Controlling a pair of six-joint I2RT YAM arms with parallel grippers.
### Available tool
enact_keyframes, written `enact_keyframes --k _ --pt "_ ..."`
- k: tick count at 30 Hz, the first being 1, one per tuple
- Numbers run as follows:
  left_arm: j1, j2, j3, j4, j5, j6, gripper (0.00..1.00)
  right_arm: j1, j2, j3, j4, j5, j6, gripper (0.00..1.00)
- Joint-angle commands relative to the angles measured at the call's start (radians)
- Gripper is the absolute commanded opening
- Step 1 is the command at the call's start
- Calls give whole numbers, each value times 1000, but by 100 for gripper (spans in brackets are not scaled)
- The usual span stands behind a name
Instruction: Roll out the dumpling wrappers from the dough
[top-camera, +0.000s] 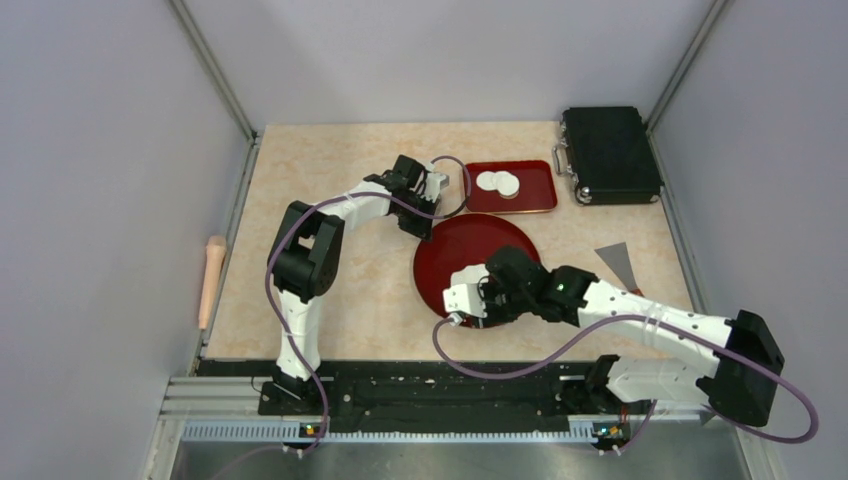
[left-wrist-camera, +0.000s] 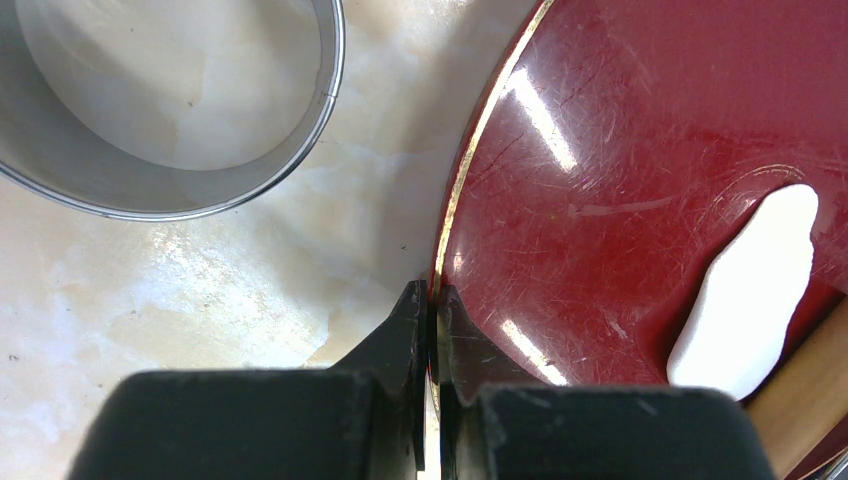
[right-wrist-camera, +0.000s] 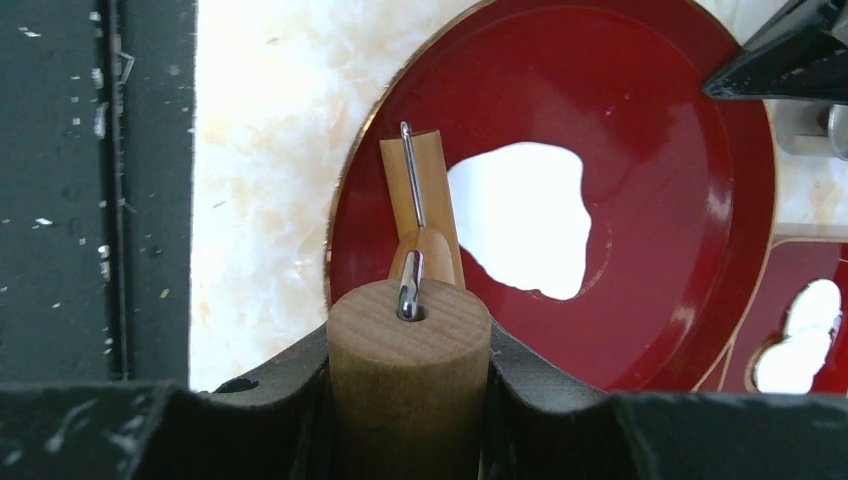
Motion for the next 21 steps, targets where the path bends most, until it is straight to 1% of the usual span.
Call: enact_keyframes --k 1,3,7,9,10,15,21 --pt "5 30 -35 22 -89 37 0 30 42 -50 -303 -113 69 0" --pt "5 30 -34 21 -88 38 0 30 37 -38 -296 -107 85 0" --pt "5 32 -32 19 -87 37 0 18 -17 16 -229 -11 115 0" --pt "5 32 -32 18 -88 38 0 -7 -33 73 -208 29 112 0" --pt "4 32 -33 19 -87 38 0 -20 -38 94 -184 62 118 0" --pt "4 35 -29 16 -86 39 0 -47 -32 176 -110 123 115 0" --pt "5 38 -24 14 -86 38 0 -46 -2 167 23 171 118 0"
